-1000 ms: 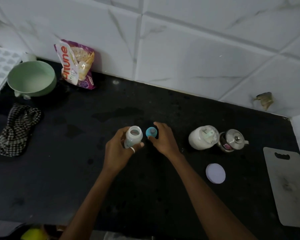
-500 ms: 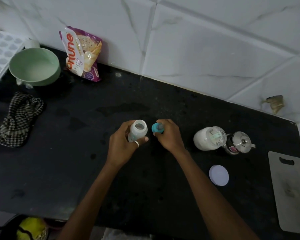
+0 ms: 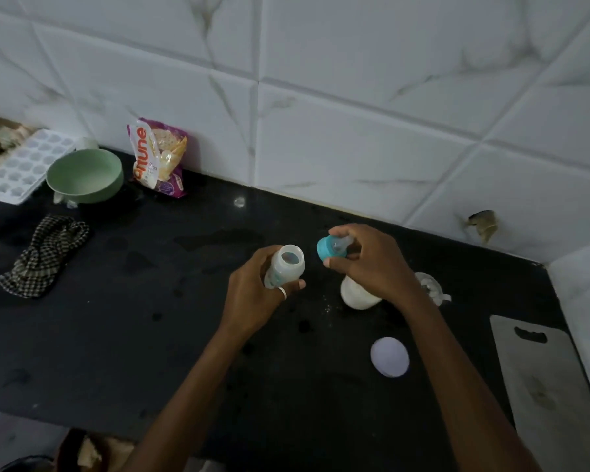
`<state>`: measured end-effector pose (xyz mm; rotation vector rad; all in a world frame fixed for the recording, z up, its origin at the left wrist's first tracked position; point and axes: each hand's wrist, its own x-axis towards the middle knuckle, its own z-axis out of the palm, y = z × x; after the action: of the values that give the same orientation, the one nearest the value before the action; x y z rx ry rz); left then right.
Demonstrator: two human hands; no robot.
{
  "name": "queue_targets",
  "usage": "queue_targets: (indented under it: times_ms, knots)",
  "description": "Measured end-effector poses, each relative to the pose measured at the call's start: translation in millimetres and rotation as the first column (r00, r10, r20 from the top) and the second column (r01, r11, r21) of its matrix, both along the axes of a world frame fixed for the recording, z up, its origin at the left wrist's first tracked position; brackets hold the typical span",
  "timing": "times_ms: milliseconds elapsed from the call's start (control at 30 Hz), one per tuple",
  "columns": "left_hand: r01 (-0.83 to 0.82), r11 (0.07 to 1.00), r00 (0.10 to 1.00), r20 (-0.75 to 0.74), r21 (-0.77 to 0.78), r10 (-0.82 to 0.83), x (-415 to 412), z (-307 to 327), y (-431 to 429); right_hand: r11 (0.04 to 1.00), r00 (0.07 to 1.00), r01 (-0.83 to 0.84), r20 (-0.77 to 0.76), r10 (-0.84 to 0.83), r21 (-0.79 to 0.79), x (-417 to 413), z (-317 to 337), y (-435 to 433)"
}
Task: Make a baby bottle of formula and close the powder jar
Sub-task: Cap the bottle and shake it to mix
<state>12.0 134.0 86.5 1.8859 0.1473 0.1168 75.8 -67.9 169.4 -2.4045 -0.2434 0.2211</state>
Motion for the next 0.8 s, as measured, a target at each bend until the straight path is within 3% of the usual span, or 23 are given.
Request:
queue_targets:
  times_ms: [133, 467, 800]
  knots:
    - [0.011, 0.999, 0.997, 0.07, -0.034, -0.008, -11, 41, -46, 0.997, 0.996, -0.068, 0.054, 0.067, 0.031, -19, 72, -40]
    - [0.038, 0.996, 0.955, 0.292, 0.086, -0.061, -31, 139, -116, 0.932, 0.934, -0.295, 0.142, 0.328, -0.213, -57, 224, -100]
    - [0.042, 0.984, 0.935, 0.339, 0.171, -0.099, -39, 170, -116, 0.847, 0.86, -0.417, 0.16, 0.485, -0.329, -62, 243, -91]
